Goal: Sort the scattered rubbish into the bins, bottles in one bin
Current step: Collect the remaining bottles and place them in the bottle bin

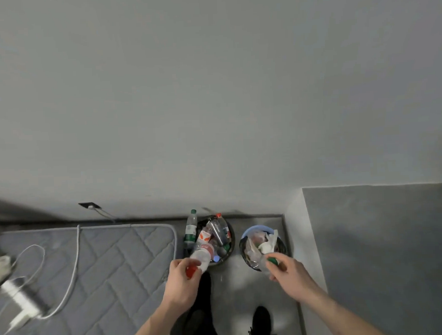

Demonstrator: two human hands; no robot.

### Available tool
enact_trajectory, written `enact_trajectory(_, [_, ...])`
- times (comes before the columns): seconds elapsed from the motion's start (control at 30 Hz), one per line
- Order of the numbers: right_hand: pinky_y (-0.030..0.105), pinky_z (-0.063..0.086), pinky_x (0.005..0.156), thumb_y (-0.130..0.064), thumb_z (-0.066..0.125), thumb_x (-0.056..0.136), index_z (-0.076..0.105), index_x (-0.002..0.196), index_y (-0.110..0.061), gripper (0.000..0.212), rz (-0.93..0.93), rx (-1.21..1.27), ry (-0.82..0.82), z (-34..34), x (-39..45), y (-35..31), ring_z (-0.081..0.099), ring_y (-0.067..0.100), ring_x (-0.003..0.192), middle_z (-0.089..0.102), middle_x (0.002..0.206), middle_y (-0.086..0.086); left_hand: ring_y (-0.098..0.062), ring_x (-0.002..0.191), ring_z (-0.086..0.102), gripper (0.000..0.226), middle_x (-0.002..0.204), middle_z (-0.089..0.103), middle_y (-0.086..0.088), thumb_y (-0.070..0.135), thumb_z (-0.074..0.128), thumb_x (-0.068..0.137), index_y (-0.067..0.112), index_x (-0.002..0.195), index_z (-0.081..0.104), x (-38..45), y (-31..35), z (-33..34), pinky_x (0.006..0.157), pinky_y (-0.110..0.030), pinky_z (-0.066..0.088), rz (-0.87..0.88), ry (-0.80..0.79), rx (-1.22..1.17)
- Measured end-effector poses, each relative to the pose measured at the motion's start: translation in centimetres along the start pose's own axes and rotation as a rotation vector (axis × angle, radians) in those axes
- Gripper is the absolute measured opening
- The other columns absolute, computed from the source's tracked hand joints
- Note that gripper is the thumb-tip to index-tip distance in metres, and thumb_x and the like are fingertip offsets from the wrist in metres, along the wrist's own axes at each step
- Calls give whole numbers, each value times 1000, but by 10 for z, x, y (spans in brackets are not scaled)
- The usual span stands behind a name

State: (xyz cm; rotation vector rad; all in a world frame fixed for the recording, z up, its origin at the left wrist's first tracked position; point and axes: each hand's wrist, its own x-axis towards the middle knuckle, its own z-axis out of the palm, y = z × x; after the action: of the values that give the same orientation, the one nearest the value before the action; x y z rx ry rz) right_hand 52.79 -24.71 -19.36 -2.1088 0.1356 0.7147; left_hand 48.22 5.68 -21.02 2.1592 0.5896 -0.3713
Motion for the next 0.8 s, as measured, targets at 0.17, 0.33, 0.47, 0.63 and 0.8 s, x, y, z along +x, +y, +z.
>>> enact_trajectory(0.17, [35,57,85,-44,60,94,65,98,-58,16,77,47,-32,27,46,-20,71,11,85,75,91,-8,-2,88,56,7,110,45,3,24,67,92,27,98,66,56,-3,-17,85,-19,43,-54,-79,40])
enact_trajectory(0.33, [22,52,73,-33,67,94,73,93,-52,21,180,134,-22,65,92,-49,67,2,78,75,85,-17,-4,88,56,18,106,48,4,17,71,81,32,89,66,124,-23,-29,84,-17,42,-92,-164,79])
enact_trajectory(0.47, [17,46,58,-16,70,93,78,87,-42,28,252,223,19,102,139,-53,59,6,57,71,73,-1,-4,87,55,13,102,50,4,20,70,80,28,90,69,183,-55,-20,75,-9,39,-113,-216,137])
enact_trajectory(0.63, [18,47,50,-7,69,93,80,77,-43,40,360,337,30,166,205,-19,61,11,57,70,70,1,-6,91,58,5,103,50,6,26,68,88,30,89,71,255,-100,13,92,-22,49,-133,-216,124])
enact_trajectory(0.8, [25,54,61,-17,69,94,79,81,-46,33,382,322,-21,213,260,24,72,13,69,76,76,-1,-6,94,57,9,105,51,7,26,68,89,35,89,70,310,-145,54,95,-23,48,-108,-232,130])
